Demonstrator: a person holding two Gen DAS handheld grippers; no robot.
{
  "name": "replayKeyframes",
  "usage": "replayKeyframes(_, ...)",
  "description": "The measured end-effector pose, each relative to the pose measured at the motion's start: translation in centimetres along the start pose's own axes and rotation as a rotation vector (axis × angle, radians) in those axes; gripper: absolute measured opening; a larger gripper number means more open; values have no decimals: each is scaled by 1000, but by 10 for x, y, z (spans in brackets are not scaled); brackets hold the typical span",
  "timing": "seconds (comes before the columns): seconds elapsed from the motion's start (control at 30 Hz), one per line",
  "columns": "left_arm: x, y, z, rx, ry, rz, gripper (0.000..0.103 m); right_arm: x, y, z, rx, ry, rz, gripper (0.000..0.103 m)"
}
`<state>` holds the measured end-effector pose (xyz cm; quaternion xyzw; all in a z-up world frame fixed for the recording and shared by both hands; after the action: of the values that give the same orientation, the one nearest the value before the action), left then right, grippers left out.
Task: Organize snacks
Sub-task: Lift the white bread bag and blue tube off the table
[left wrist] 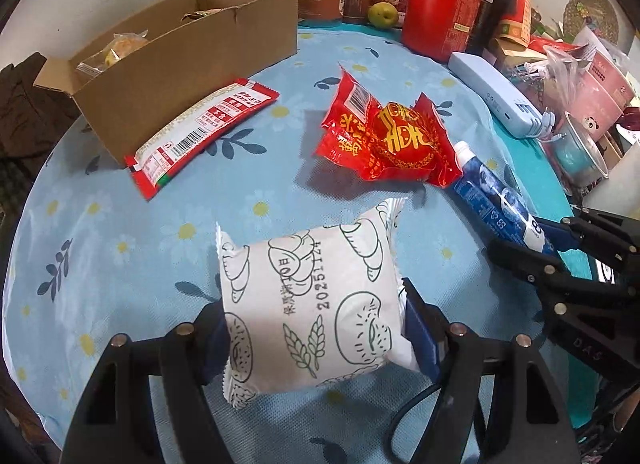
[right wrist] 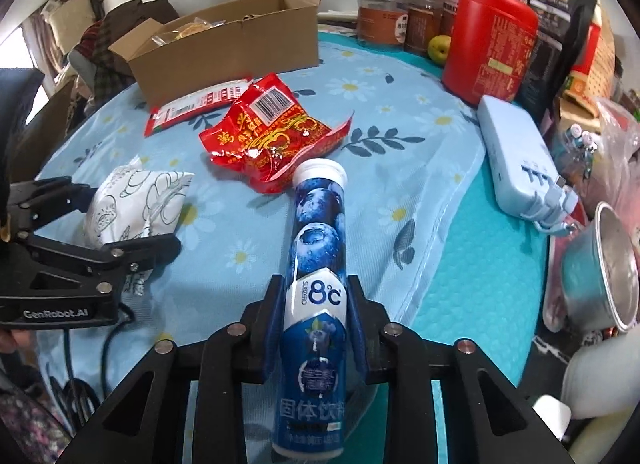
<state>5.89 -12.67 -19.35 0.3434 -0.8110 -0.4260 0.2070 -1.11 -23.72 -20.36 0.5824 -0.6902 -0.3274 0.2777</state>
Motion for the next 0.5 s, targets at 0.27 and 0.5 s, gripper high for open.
replayKeyframes(0.27, -3, 11, 0, 27, 36, 18, 73, 0, 15, 3, 28, -35, -20, 28)
replayKeyframes(0.5, 1, 26, 3, 51, 59, 67, 73, -11, 33, 12, 46, -71, -116, 28)
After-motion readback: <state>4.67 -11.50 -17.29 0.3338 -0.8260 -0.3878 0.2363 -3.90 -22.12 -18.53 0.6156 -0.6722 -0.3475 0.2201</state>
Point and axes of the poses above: each gripper's, at about its wrist camera, not at the fingertips, and y roughly against the way its jaws point, x to its right, z to its underside, the point moved 6 cm from there along -y, roughly the way its jaws point, and after that the axes turned 4 degrees about x, right-handed, at the moved point
